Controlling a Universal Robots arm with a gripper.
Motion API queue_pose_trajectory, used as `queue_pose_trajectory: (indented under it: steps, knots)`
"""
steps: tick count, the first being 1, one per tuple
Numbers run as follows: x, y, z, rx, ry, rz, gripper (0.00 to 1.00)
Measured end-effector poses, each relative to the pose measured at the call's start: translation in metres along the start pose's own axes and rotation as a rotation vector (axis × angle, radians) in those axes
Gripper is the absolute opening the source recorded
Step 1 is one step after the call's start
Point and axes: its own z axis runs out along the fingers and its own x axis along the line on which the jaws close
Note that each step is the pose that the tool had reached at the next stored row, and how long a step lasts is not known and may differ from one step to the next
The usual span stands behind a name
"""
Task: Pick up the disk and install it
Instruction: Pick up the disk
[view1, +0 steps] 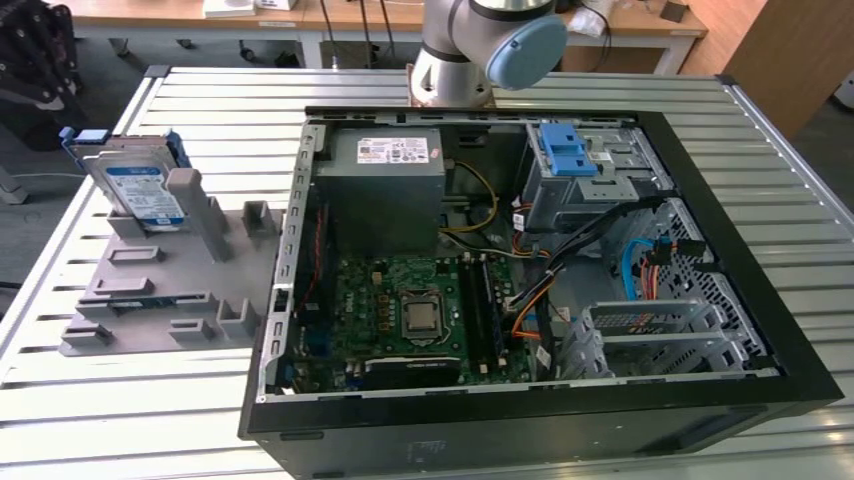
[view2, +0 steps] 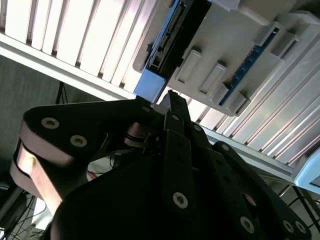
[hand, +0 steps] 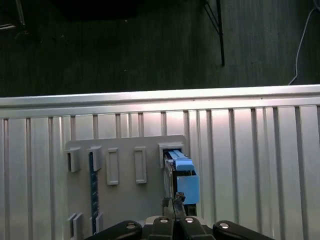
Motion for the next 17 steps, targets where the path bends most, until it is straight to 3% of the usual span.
queue_pose_trajectory:
  steps: [2, 6, 8, 10, 13, 16, 17]
  knots:
    - [0.0000, -0.0001, 0.0004, 0.0072, -0.0001, -0.011, 0.11]
    - [0.0000, -0.0001, 0.0005, 0.0077, -0.0002, -0.012, 0.11]
    - [0.0000, -0.0001, 0.0005, 0.0077, -0.0001, -0.012, 0.17]
    - [-0.0006, 0.0000, 0.0007, 0.0077, 0.0015, -0.012, 0.29]
    - [-0.0008, 0.0000, 0.0020, 0.0078, 0.0030, -0.011, 0.35]
    - [-0.0019, 0.0000, 0.0048, 0.0078, 0.0031, -0.010, 0.53]
    - [-0.0023, 0.0000, 0.0056, 0.0078, 0.0030, -0.009, 0.53]
